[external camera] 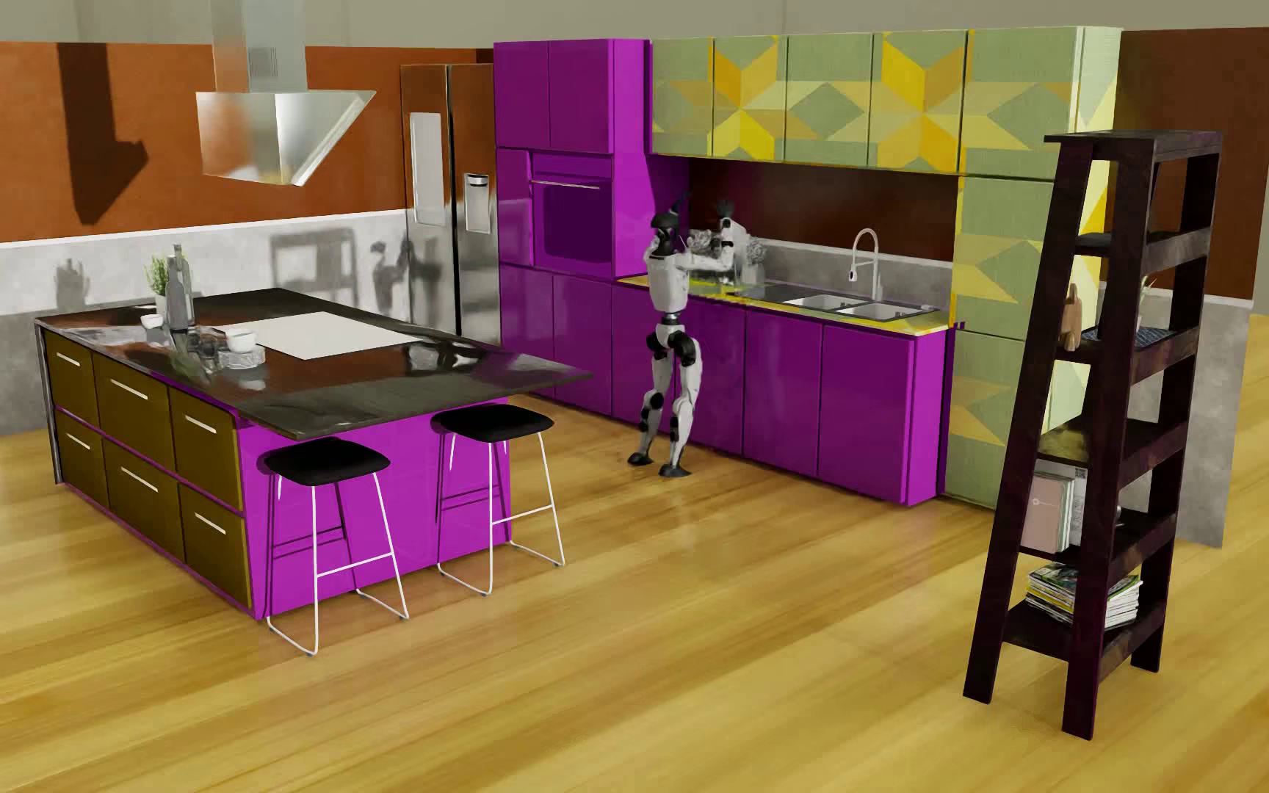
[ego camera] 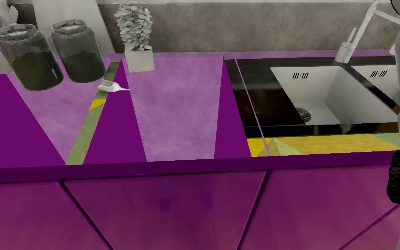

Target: Don't move

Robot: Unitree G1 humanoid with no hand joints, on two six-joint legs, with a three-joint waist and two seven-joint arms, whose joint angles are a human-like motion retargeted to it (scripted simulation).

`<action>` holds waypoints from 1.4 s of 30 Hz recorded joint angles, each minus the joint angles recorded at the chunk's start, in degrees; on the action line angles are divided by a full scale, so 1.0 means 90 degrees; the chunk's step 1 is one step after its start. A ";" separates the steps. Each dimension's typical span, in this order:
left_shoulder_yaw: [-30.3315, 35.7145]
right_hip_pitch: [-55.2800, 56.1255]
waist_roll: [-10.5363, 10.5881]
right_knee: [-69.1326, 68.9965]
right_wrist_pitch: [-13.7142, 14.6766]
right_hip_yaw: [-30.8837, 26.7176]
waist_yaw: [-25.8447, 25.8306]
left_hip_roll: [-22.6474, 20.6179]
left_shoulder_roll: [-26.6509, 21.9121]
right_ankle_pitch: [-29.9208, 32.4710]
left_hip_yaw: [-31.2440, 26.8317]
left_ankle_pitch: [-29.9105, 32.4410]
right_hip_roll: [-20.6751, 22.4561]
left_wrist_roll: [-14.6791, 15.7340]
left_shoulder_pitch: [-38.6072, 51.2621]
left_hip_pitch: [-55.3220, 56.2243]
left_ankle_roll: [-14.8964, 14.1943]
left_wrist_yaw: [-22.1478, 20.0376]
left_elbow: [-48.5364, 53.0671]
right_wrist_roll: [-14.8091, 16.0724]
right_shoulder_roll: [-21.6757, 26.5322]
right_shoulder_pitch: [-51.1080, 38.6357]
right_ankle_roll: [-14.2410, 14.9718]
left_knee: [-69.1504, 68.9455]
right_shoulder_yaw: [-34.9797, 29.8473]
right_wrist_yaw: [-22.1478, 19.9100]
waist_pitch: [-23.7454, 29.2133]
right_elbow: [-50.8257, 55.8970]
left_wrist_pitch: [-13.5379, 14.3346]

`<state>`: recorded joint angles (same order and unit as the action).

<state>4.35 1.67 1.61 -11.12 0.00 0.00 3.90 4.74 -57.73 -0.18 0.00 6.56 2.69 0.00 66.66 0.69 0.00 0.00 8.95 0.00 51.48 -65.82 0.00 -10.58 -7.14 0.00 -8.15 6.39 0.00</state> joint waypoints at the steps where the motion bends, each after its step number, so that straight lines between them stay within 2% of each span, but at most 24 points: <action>1: -0.0181 -0.0003 -0.0005 -0.0006 0.0000 0.0000 -0.0012 0.0016 0.0090 -0.0008 0.0000 0.0014 0.0004 0.0000 -0.0370 0.0001 0.0000 0.0000 0.0151 0.0000 -0.0135 0.0355 0.0000 0.0001 0.0163 0.0000 0.0007 0.0148 0.0000; 8: -0.1328 0.0014 -0.0014 -0.0046 0.0000 0.0000 0.0075 0.0068 0.1100 -0.0094 0.0000 0.0125 0.0007 0.0000 -0.2616 0.0017 0.0000 0.0000 0.0932 0.0000 -0.1174 0.2554 0.0000 0.0015 0.1183 0.0000 0.0043 0.0784 0.0000; 12: -0.1999 0.0000 -0.0007 -0.0062 0.0000 0.0000 0.0082 0.0122 0.1717 -0.0151 0.0000 0.0224 0.0035 0.0000 -0.3649 0.0028 0.0000 0.0000 0.1029 0.0000 -0.1798 0.3558 0.0000 0.0012 0.1281 0.0000 0.0030 0.1047 0.0000; 17: -0.1979 -0.0024 -0.0030 -0.0088 0.0000 0.0000 0.0117 0.0164 0.2232 -0.0205 0.0000 0.0330 0.0060 0.0000 -0.4895 0.0025 0.0000 0.0000 0.1291 0.0000 -0.2295 0.4847 0.0000 0.0002 0.1088 0.0000 -0.0026 0.1462 0.0000; 22: -0.1547 -0.0064 -0.0047 -0.0101 0.0000 0.0000 0.0064 0.0181 0.2599 -0.0230 0.0000 0.0279 0.0065 0.0000 -0.6197 -0.0011 0.0000 0.0000 0.1668 0.0000 -0.2573 0.6147 0.0000 -0.0006 0.0672 0.0000 -0.0037 0.1893 0.0000; 28: -0.0900 -0.0030 -0.0099 -0.0059 0.0000 0.0000 0.0088 0.0179 0.2880 -0.0165 0.0000 0.0278 0.0040 0.0000 -0.7228 0.0021 0.0000 0.0000 0.1853 0.0000 -0.2853 0.7227 0.0000 -0.0001 0.0107 0.0000 -0.0053 0.1522 0.0000; 34: 0.0328 -0.0065 0.0015 0.0010 0.0000 0.0000 0.0088 0.0208 0.2652 -0.0073 0.0000 0.0257 0.0043 0.0000 -0.7541 -0.0007 0.0000 0.0000 0.1118 0.0000 -0.2937 0.7432 0.0000 0.0011 -0.0115 0.0000 0.0019 0.0231 0.0000; 39: 0.0938 -0.0052 0.0154 -0.0053 0.0000 0.0000 0.0112 0.0199 0.2737 -0.0080 0.0000 0.0259 0.0025 0.0000 -0.7610 -0.0018 0.0000 0.0000 0.0253 0.0000 -0.2913 0.7470 0.0000 0.0021 -0.0253 0.0000 0.0096 -0.0710 0.0000; 42: 0.1221 -0.0035 0.0164 -0.0040 0.0000 0.0000 0.0013 0.0204 0.2846 -0.0068 0.0000 0.0276 0.0021 0.0000 -0.7667 0.0010 0.0000 0.0000 -0.0045 0.0000 -0.2916 0.7436 0.0000 0.0018 -0.0686 0.0000 0.0113 -0.0973 0.0000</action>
<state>15.34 1.36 3.09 -11.48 0.00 0.00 4.01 6.58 -32.12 -0.80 0.00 9.04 2.88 0.00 -2.34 0.79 0.00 0.00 8.54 0.00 25.23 1.11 0.00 -10.41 -13.32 0.00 -7.13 -2.37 0.00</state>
